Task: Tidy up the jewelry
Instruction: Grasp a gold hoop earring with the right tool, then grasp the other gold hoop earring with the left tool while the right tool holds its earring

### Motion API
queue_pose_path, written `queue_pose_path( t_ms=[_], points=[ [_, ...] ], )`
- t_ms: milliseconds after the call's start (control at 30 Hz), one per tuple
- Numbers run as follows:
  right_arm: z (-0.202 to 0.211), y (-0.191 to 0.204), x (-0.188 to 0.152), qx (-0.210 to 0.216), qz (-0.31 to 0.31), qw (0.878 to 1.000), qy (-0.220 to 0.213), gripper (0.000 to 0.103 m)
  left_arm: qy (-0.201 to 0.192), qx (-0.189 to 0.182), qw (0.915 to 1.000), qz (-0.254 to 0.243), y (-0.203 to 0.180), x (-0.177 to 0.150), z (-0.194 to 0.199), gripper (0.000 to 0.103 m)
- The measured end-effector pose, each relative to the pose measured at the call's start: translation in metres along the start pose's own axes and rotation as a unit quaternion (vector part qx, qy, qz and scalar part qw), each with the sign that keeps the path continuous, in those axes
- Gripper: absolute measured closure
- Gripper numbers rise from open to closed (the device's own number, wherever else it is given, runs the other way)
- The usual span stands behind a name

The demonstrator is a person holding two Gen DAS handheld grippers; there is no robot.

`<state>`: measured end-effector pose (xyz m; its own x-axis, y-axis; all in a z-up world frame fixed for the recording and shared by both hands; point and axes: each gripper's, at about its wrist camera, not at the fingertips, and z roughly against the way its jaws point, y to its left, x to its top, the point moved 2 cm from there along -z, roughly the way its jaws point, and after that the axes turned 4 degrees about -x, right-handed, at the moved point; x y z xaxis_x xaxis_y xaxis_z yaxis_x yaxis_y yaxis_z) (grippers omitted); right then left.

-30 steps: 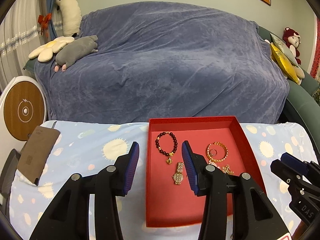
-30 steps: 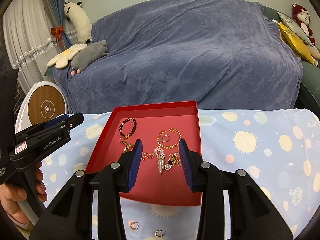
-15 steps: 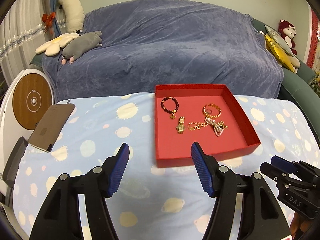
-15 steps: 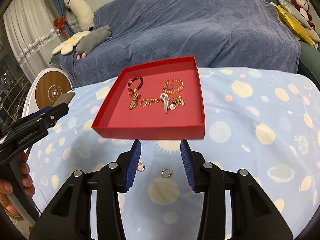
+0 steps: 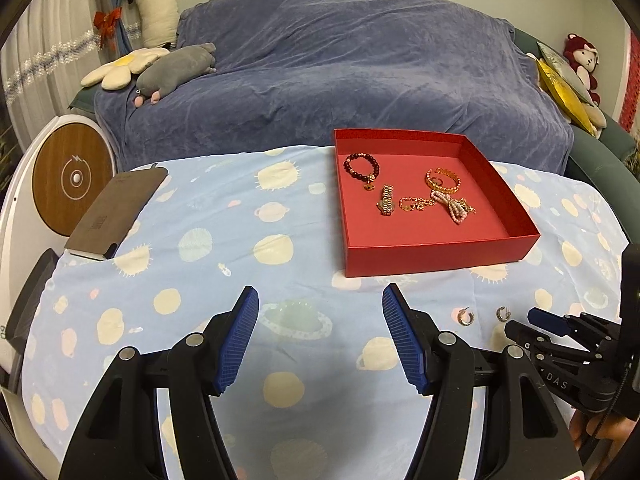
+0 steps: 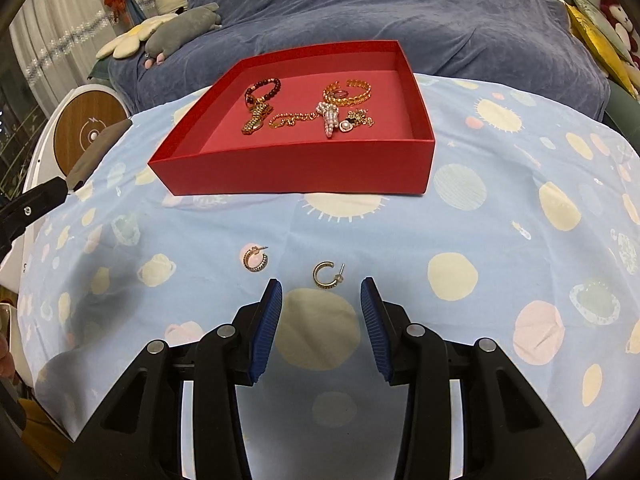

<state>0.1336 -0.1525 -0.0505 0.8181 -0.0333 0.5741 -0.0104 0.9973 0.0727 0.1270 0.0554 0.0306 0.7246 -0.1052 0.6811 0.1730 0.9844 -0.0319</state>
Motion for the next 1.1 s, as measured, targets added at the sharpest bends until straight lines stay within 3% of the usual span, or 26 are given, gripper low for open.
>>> queue_pose_path(
  t_ms=[233, 433, 800, 1033, 1100],
  points=[
    [-0.009, 0.002, -0.004, -0.006, 0.011, 1.0, 0.004, 0.064, 0.012, 0.001, 0.9999, -0.009, -0.001, -0.006, -0.008, 0.041],
    [-0.014, 0.008, 0.0, -0.008, 0.017, 1.0, -0.001, 0.071, 0.02, -0.003, 0.9996, -0.019, -0.009, -0.01, -0.012, 0.041],
    [-0.016, 0.006, 0.002, -0.017, 0.025, 1.0, -0.005, 0.099, 0.028, -0.009, 0.9993, -0.025, -0.015, -0.013, -0.018, 0.041],
    [-0.015, 0.002, 0.002, -0.009, 0.017, 1.0, 0.002, 0.099, 0.028, -0.012, 0.9991, -0.028, -0.021, -0.013, -0.019, 0.041],
    [-0.014, 0.004, 0.002, -0.008, 0.016, 1.0, -0.001, 0.087, 0.027, -0.013, 0.9991, -0.029, -0.023, -0.013, -0.018, 0.041]
  ],
)
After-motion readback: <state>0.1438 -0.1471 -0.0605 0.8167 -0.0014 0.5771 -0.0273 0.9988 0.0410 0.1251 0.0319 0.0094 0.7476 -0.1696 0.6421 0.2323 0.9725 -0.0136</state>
